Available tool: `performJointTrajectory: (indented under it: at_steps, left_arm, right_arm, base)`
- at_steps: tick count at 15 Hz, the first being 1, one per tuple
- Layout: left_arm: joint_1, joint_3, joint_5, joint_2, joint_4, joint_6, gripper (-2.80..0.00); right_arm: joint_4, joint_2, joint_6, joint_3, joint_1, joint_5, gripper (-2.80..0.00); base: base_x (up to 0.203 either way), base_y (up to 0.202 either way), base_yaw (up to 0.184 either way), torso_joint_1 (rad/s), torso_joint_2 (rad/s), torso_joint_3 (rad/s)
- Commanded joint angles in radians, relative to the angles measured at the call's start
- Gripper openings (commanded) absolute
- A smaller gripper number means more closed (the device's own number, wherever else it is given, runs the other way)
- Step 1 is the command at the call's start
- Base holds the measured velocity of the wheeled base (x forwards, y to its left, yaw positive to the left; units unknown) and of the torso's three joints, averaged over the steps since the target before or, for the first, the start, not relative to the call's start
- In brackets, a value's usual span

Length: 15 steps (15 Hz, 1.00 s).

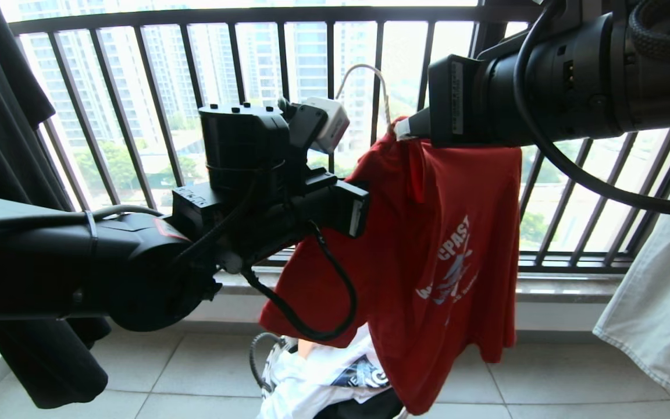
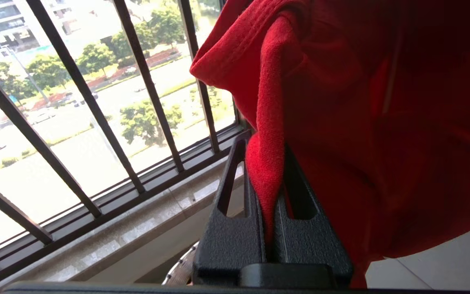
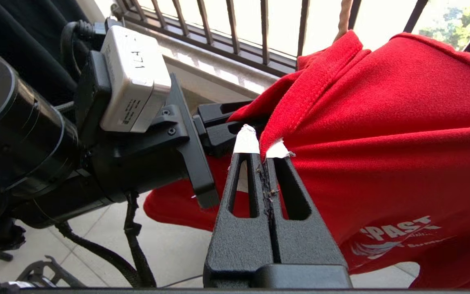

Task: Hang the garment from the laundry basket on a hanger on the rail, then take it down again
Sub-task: Hang the clothes on the clothes rack

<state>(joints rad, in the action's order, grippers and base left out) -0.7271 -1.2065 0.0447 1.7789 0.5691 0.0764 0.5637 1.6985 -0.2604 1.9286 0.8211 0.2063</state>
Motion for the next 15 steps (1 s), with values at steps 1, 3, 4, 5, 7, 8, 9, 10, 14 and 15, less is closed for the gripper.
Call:
performJointTrajectory:
  at_steps: [1, 3, 4, 5, 7, 8, 9, 10, 14, 15]
  left_arm:
    - [0.022, -0.015, -0.001, 0.008, 0.003, 0.000, -2.80]
    - [0.046, -0.033, -0.002, 0.025, 0.001, -0.003, -2.80]
    - [0.049, -0.033, -0.002, 0.025, -0.004, -0.002, -2.80]
    - [0.050, -0.025, -0.004, 0.023, -0.014, 0.005, -2.80]
    - [0.052, -0.003, -0.025, -0.001, -0.069, 0.031, -2.80]
    - [0.053, -0.002, -0.045, -0.014, -0.142, 0.053, -2.80]
    - [0.054, -0.001, -0.062, -0.035, -0.207, 0.070, -2.80]
    - [0.055, 0.002, -0.071, -0.053, -0.245, 0.080, -2.80]
    - [0.088, 0.024, -0.072, -0.089, -0.291, 0.174, -2.80]
    - [0.096, 0.024, -0.072, -0.108, -0.329, 0.188, -2.80]
  right_arm:
    - [0.003, 0.003, -0.003, -0.004, 0.029, 0.001, -2.80]
    - [0.007, 0.000, -0.045, -0.036, 0.042, -0.004, -2.80]
    - [0.007, -0.004, -0.058, -0.055, 0.044, -0.019, -2.80]
    - [0.007, -0.011, -0.064, -0.071, 0.043, -0.028, -2.80]
    - [0.007, -0.025, -0.063, -0.065, 0.025, -0.025, -2.80]
    - [0.005, -0.026, -0.062, -0.052, 0.010, -0.024, -2.80]
    - [0.004, -0.022, -0.062, -0.036, 0.003, -0.022, -2.80]
    - [0.004, -0.020, -0.062, -0.029, -0.008, -0.022, -2.80]
    - [0.002, -0.001, -0.064, -0.025, -0.067, -0.008, -2.80]
    - [0.005, 0.009, -0.063, -0.027, -0.080, 0.013, -2.80]
  base:
    - [0.000, 0.000, 0.000, 0.000, 0.00, 0.000]
    - [0.000, 0.000, 0.000, 0.000, 0.00, 0.000]
    - [0.000, 0.000, 0.000, 0.000, 0.00, 0.000]
    - [0.000, 0.000, 0.000, 0.000, 0.00, 0.000]
    - [0.000, 0.000, 0.000, 0.000, 0.00, 0.000]
    - [0.000, 0.000, 0.000, 0.000, 0.00, 0.000]
    - [0.000, 0.000, 0.000, 0.000, 0.00, 0.000]
    - [0.000, 0.000, 0.000, 0.000, 0.00, 0.000]
    - [0.000, 0.000, 0.000, 0.000, 0.00, 0.000]
    - [0.000, 0.000, 0.000, 0.000, 0.00, 0.000]
